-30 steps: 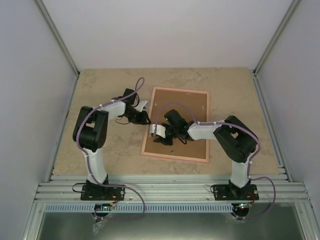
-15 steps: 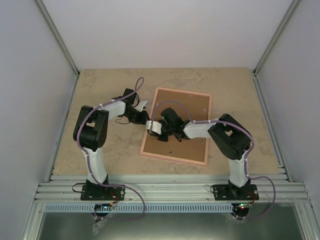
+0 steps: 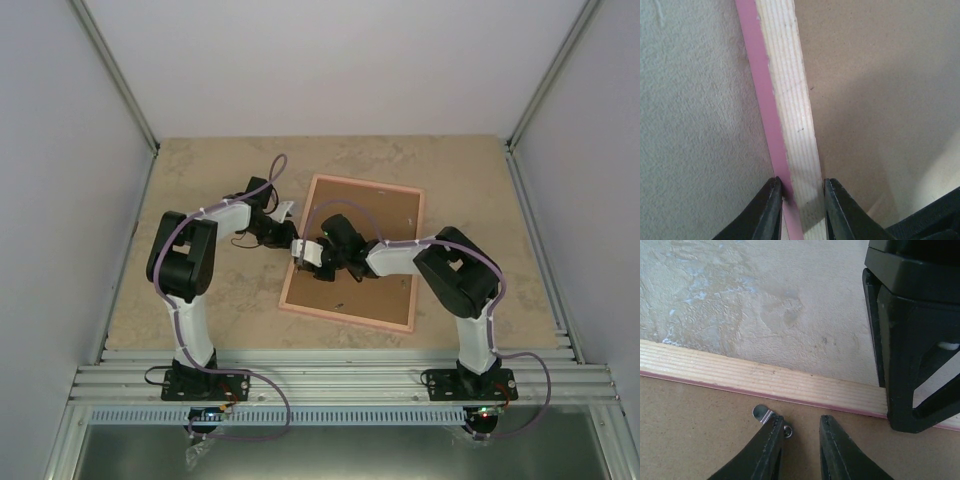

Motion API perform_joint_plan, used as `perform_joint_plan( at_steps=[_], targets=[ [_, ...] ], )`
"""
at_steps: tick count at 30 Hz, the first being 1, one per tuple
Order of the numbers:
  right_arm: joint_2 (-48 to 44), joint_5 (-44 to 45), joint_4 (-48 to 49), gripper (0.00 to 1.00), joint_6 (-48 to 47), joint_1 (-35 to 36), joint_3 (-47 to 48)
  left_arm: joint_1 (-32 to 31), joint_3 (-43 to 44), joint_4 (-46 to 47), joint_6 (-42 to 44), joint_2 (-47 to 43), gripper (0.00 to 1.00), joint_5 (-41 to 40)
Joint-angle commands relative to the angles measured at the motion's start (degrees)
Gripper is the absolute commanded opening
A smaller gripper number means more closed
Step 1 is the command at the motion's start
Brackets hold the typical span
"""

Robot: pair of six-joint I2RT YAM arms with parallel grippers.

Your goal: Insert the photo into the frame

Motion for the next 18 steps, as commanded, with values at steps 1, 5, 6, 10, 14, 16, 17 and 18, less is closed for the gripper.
perform_joint_plan(
  at_steps=[1,5,6,10,14,16,17,18],
  targets=[
    [2.7,-4.0,-5.2,0.25,-2.6,0.5,-1.6,-0.4,-2.1,-1.5,1.1,4.3,0.08,-2.1],
    [3.4,-6.4,-6.7,0.25,-4.3,0.5,-1.0,-0.5,-2.0,-1.4,1.2,4.4,0.08,-2.3],
    [3.6,-6.7,-7.0,0.25,-4.8,0.5,-1.0,-0.4,-2.1,-1.5,1.2,4.5,0.08,-2.4],
    [4.6,-8.8,-8.8,0.25,-6.0,0.6,0.2,-0.4,-2.0,-1.4,1.2,4.5,0.08,-2.4],
    [6.1,-4.7,-7.2,0.21,-3.1,0.5,1.5,-0.5,-2.1,-1.5,1.1,4.5,0.08,-2.4],
    [6.3,-2.1,-5.6,0.19,-1.4,0.6,1.2,-0.5,-2.1,-1.5,1.2,4.4,0.07,-2.4],
    [6.4,-1.0,-5.0,0.18,-0.8,0.6,1.0,-0.5,-2.2,-1.5,1.2,4.4,0.07,-2.4],
    [6.5,0.0,-4.5,0.17,0.0,0.6,0.8,-0.5,-2.3,-1.4,1.2,4.5,0.06,-2.4]
  ],
)
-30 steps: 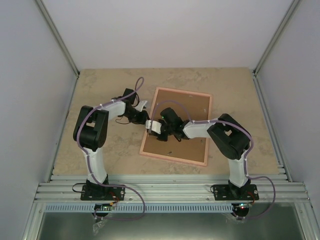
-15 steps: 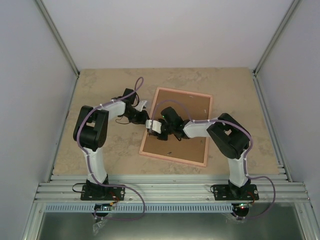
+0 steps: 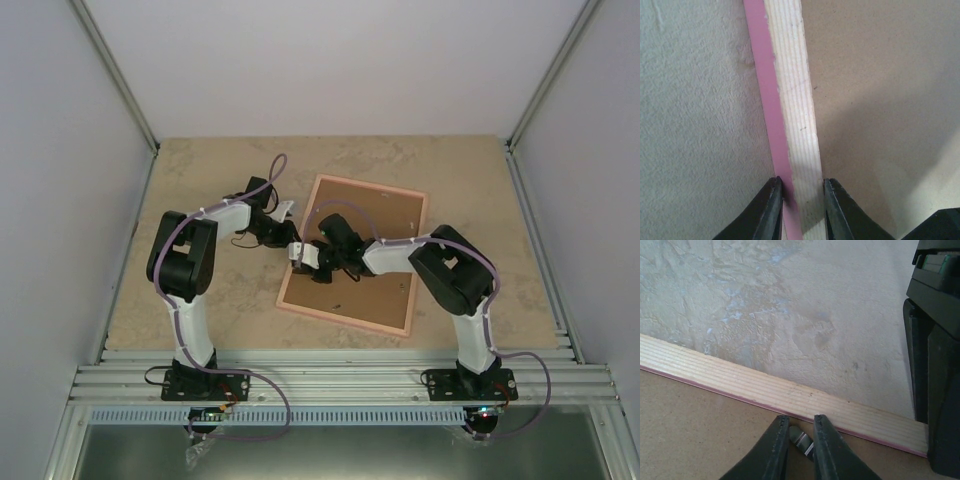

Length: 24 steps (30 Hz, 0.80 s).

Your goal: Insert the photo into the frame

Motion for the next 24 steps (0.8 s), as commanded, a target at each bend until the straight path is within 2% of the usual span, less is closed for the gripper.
perform_joint_plan(
  at_steps=[1,3,6,12,19,22,24],
  targets=[
    [4.2,8.1,-2.6,0.14,3.0,0.7,-1.6,-0.5,-2.3,-1.7,1.2,4.3,0.06,-2.7],
    [3.8,10.4,-0.6,0.08,3.9,0.6,-2.9,-0.5,-2.4,-1.7,1.1,4.5,0.05,-2.5],
    [3.0,12.3,1.8,0.07,4.9,0.6,-4.4,-0.5,-2.6,-1.6,1.1,4.4,0.04,-2.3],
    [0.2,13.9,5.1,0.10,7.6,0.2,-6.4,-0.5,-3.5,-1.3,1.1,3.8,0.01,-2.7],
    [-2.6,13.5,8.5,0.22,7.9,-0.9,-9.3,-0.5,-3.3,-1.3,1.1,4.1,0.00,-3.1],
    [-1.0,12.1,5.0,0.19,7.5,-0.8,-6.6,-0.5,-3.1,-1.3,1.1,4.5,0.00,-3.0],
    [-0.2,9.7,3.3,0.20,6.4,-0.8,-5.6,-0.5,-2.9,-1.4,1.0,4.6,0.00,-2.9]
  ],
)
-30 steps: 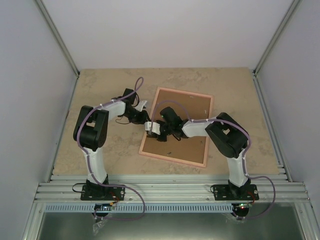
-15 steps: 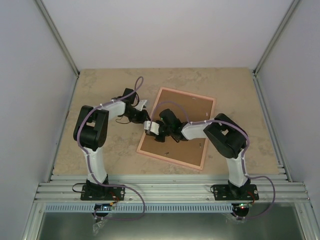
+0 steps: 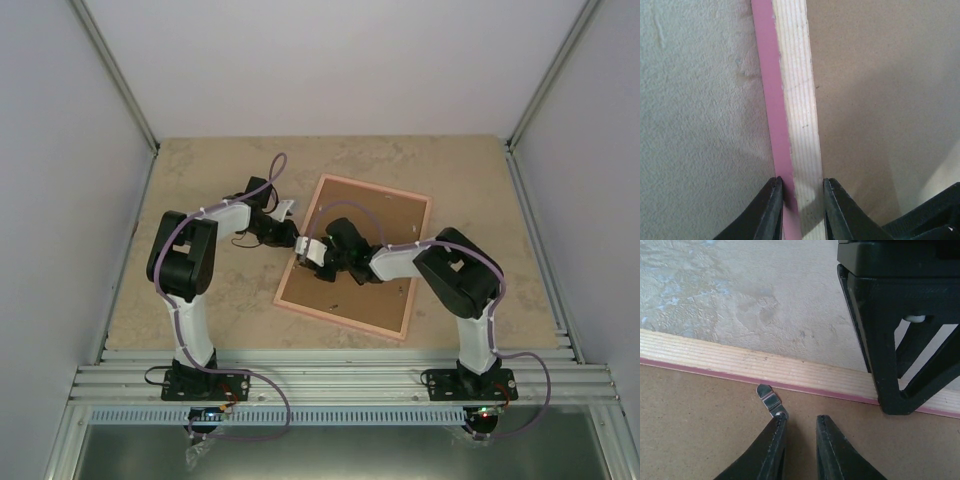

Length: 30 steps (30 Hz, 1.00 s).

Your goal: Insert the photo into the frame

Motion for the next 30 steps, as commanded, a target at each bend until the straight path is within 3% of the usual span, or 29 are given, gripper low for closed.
perform_joint_plan(
  at_steps=[1,8,18,30],
  targets=[
    [2.5,-2.1,-7.6,0.22,-2.3,-0.4,1.1,-0.6,-2.3,-3.6,1.0,4.6,0.00,-3.4],
    [4.0,-7.5,-13.9,0.25,-5.1,0.4,3.5,-0.6,-2.5,-3.2,0.9,4.6,0.00,-3.4],
    [9.9,-1.5,-16.3,0.21,-4.4,1.1,7.1,-0.7,-2.5,-3.3,0.9,4.9,0.00,-3.5],
    [8.7,3.8,-11.8,0.01,0.6,-0.1,3.5,-1.1,-2.9,-3.1,1.0,4.7,0.00,-3.7]
  ],
)
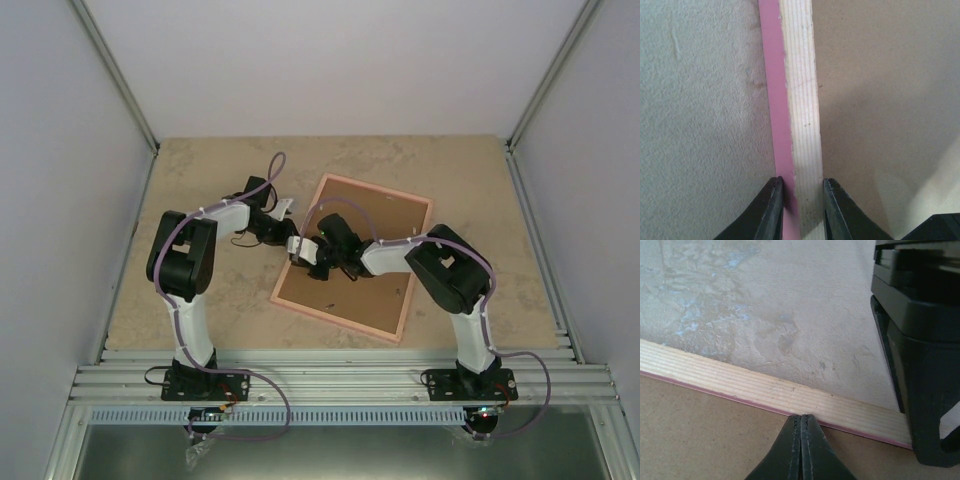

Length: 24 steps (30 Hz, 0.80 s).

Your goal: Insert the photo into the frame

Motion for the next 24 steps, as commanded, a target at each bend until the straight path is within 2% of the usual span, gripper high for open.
perform_joint_plan(
  at_steps=[1,11,12,15,17,20,24],
  targets=[
    [4.0,9.1,-5.7,0.01,2.7,-0.5,-3.8,-1.5,-3.0,-3.9,1.0,4.5,0.00,-3.6],
    [-0.6,9.1,-3.7,0.01,7.6,-0.8,-4.3,-1.6,-3.1,-3.6,0.5,4.3,0.00,-3.8],
    [-1.7,6.7,-3.9,0.02,7.3,-1.2,-4.5,-1.6,-3.2,-3.5,0.4,4.2,0.00,-3.8],
    [-5.8,-1.0,-6.2,0.27,5.9,-2.6,-4.6,-1.6,-3.2,-3.1,0.1,3.7,0.00,-3.8],
    [-9.0,-4.7,-9.0,0.35,4.8,-4.1,-4.0,-1.6,-3.4,-2.8,-0.2,3.1,0.00,-3.6],
    [-11.2,-6.5,-11.9,0.38,2.7,-6.9,-2.9,-1.6,-3.9,-2.1,-0.4,1.9,0.00,-3.1],
    [-9.3,-5.7,-16.3,0.38,1.8,-11.9,-0.1,-1.6,-5.0,-1.3,-1.0,0.0,0.00,-2.0]
  ],
)
